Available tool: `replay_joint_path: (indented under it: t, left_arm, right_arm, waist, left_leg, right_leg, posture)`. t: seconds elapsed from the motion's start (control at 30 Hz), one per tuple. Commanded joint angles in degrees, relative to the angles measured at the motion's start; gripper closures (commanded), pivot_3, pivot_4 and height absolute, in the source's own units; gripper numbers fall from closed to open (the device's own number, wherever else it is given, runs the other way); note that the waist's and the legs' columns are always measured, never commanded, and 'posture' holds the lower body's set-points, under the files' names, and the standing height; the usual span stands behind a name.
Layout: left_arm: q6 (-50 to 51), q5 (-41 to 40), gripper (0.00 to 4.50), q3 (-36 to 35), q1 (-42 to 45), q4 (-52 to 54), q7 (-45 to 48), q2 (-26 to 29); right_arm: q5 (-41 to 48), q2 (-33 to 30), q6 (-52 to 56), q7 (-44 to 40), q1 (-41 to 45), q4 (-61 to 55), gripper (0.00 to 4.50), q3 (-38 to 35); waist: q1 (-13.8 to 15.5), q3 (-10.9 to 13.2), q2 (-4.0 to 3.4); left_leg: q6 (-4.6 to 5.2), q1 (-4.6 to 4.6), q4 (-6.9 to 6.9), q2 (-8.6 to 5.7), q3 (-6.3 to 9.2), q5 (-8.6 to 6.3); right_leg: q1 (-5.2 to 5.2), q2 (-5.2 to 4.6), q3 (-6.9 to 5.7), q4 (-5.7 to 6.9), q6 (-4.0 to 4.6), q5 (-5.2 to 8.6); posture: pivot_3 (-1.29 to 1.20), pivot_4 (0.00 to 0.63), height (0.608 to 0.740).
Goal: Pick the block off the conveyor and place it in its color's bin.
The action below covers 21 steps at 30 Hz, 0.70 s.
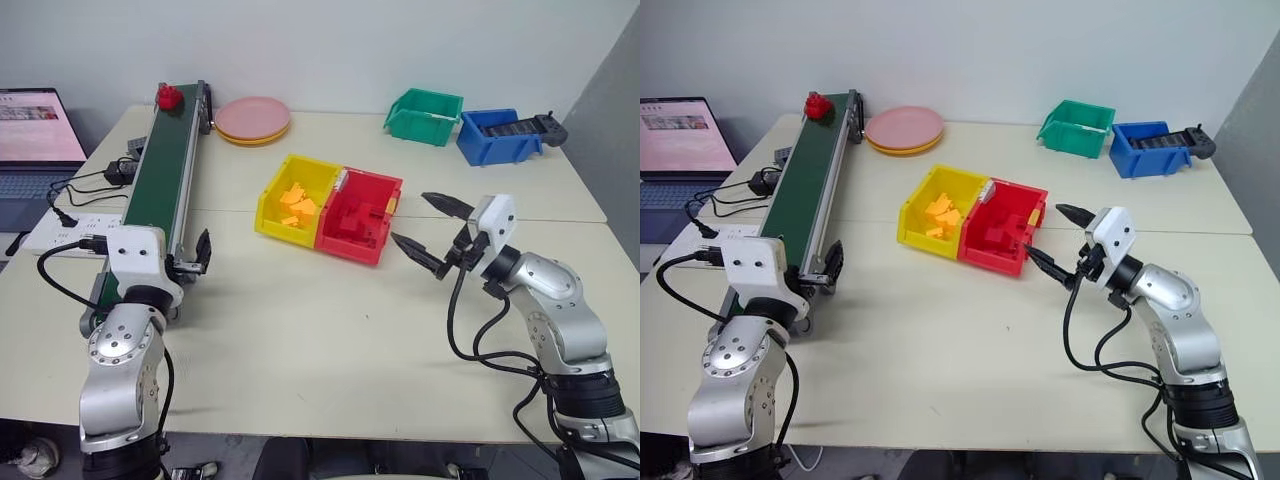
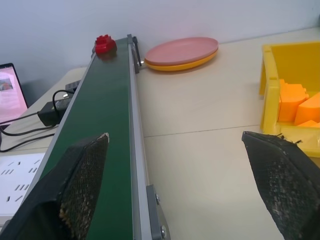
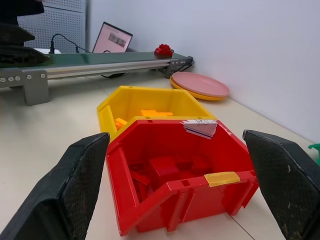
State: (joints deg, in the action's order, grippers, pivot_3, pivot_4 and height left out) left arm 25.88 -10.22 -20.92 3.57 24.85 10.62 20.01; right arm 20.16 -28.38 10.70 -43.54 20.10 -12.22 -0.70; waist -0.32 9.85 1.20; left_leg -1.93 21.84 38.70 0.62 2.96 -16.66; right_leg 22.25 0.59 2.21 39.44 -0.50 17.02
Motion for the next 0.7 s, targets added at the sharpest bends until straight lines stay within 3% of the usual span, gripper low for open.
replay_joint_path:
  t: [0.03,0.33,0.7]
  left_arm:
    - [2.7,-0.9,0.04,-3.2,0.5,3.2,-1.1,1.8]
    - [10.5,-3.9,0.04,-4.6,-0.4,4.5,0.3,4.4]
    - [11.7,-8.0,0.04,-6.8,-2.2,2.9,6.1,9.7]
  right_arm:
    - [1.4,-0.5,0.0,-1.6,1.8,-1.6,0.0,-0.2]
    - [3.6,-2.2,4.3,-5.4,2.7,-3.5,0.0,1.2]
    - [5.8,-7.2,9.7,-11.9,5.3,-4.9,0.0,2.7]
  waist:
    - [0.0,0.0,0.0]
    - [0.0,0.0,0.0]
    - [0.0,0.0,0.03]
  left_leg:
    - [0.0,-0.01,0.0,0.0,-0.01,0.0]
    - [0.0,0.0,-0.01,-0.01,0.01,0.0]
    - [0.0,0.01,-0.03,-0.01,0.04,0.0]
  right_leg:
    - [0.0,0.0,0.0,0.0,0.0,0.0]
    - [0.0,0.0,-0.01,-0.01,0.0,0.0]
    - [0.0,-0.01,-0.03,-0.08,0.0,0.0]
  posture:
    - [0.0,0.15,0.74]
    - [0.0,0.15,0.74]
    - [0.0,0.15,0.74]
